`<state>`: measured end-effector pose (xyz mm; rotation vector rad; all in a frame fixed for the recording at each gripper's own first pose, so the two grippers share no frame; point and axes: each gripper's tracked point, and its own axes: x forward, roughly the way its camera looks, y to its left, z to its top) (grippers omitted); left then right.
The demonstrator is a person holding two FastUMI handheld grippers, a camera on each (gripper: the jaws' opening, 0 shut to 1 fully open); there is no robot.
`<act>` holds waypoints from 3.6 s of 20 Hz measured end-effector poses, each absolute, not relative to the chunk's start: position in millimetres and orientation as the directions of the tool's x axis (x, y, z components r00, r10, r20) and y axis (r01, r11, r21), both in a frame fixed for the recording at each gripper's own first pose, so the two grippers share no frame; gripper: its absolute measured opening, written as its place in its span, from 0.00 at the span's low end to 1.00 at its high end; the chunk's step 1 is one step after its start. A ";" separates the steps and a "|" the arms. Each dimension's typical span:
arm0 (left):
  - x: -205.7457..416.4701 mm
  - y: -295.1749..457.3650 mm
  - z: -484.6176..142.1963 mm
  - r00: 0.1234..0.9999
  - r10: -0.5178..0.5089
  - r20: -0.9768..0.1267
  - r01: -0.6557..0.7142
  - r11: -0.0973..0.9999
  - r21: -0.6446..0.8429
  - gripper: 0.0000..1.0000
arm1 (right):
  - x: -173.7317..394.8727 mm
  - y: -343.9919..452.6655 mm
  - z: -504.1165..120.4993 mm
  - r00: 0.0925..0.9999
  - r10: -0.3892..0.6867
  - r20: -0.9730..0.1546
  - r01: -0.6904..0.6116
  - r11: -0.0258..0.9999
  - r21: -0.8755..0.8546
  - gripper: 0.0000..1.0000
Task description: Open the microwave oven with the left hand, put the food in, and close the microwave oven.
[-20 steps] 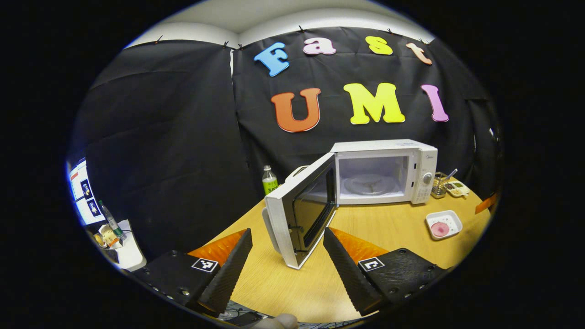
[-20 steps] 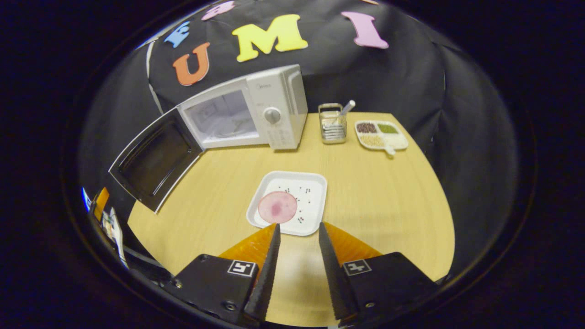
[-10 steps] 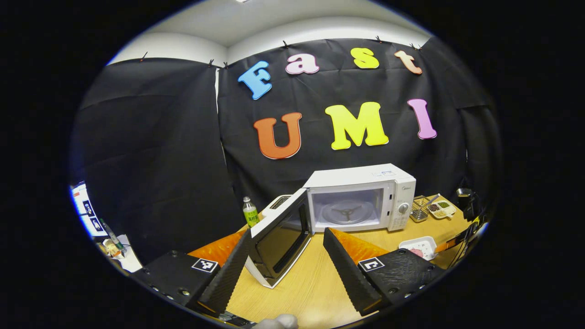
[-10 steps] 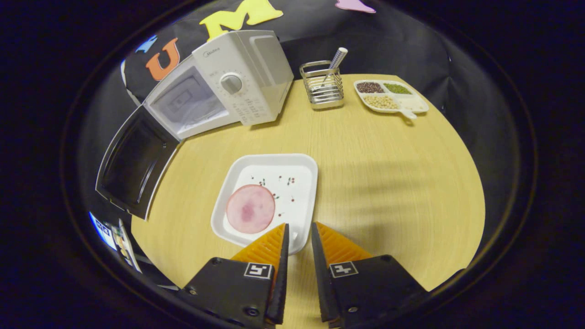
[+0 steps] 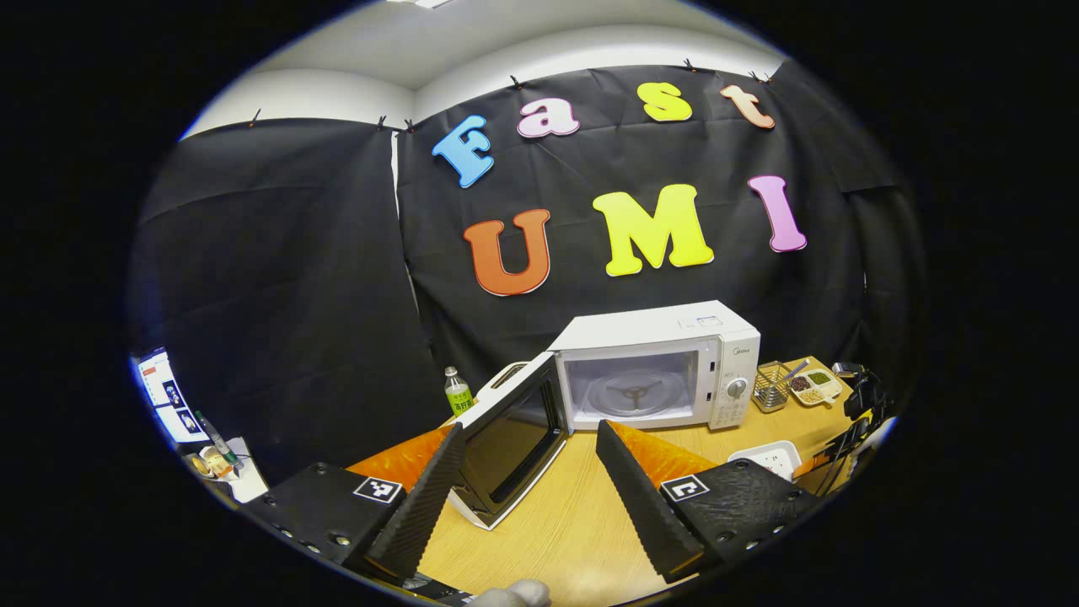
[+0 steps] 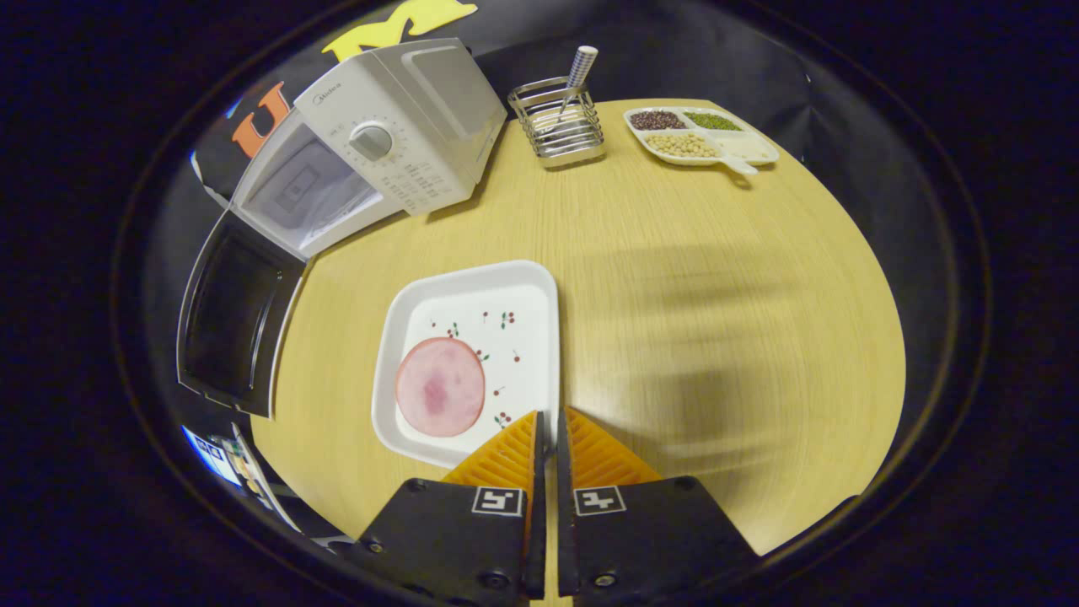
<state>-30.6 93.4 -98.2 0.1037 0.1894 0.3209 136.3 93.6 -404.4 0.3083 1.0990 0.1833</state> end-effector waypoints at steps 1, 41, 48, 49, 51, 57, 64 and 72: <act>-29.6 90.5 -98.1 0.931 0.323 -0.169 -0.303 0.944 0.133 0.95 | 135.4 93.0 -404.7 0.442 0.293 -0.848 0.009 0.944 0.330 0.08; 14.1 133.4 -116.1 0.979 0.086 -0.184 -0.076 0.995 0.062 0.95 | 261.8 349.9 -250.5 0.879 0.261 -0.399 0.239 0.482 0.843 0.03; 19.1 156.7 -136.2 0.974 0.116 -0.194 -0.105 0.992 0.068 0.96 | 304.6 386.4 -269.5 0.897 0.153 -0.415 0.324 0.411 0.852 0.03; 21.3 158.9 -137.4 0.974 0.119 -0.194 -0.108 0.992 0.069 0.95 | 313.1 394.1 -270.3 0.896 0.157 -0.416 0.327 0.401 0.856 0.03; 24.0 162.3 -139.4 0.973 0.126 -0.193 -0.114 0.991 0.075 0.95 | 328.5 401.1 -273.5 0.892 0.147 -0.427 0.347 0.383 0.856 0.03; 31.6 171.5 -146.0 0.969 0.137 -0.205 -0.126 0.990 0.064 0.96 | 380.2 402.9 -287.0 0.896 0.080 -0.437 0.377 0.385 0.842 0.00; 33.9 179.5 -155.7 0.960 0.155 -0.232 -0.150 0.988 0.043 0.96 | 407.4 404.3 -291.1 0.907 0.044 -0.420 0.371 0.392 0.842 0.05; 29.1 180.6 -147.6 0.964 0.157 -0.215 -0.149 0.987 0.056 0.96 | 388.9 386.9 -256.2 0.949 0.044 -0.312 0.261 0.443 0.858 0.35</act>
